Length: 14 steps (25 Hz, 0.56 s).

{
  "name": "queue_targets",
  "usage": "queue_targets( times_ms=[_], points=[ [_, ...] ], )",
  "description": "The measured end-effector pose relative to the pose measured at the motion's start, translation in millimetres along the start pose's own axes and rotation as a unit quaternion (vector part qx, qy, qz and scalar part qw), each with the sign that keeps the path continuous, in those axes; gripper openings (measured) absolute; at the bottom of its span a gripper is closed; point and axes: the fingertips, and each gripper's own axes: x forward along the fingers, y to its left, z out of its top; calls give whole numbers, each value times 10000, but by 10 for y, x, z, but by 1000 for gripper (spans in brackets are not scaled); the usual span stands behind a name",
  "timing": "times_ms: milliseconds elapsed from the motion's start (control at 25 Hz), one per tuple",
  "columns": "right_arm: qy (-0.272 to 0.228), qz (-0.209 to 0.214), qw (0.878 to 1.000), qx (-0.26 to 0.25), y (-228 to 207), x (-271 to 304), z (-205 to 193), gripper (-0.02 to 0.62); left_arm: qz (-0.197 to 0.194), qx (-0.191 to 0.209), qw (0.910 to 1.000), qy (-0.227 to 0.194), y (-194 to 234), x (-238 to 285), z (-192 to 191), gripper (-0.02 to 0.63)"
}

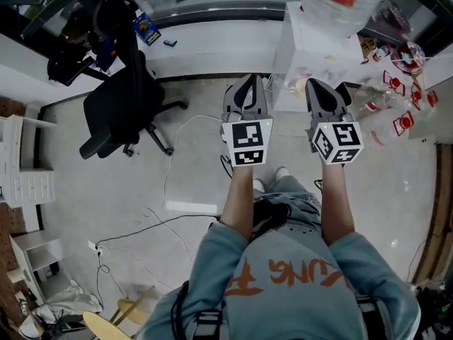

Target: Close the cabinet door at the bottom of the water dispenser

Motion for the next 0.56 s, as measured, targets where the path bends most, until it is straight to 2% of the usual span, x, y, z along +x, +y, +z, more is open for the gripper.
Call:
queue_targets(
  times_ms=[560],
  points=[
    [152, 38, 9998, -114, 83, 60, -95, 29, -18, -92, 9999, 111, 24, 72, -215, 8]
  ],
)
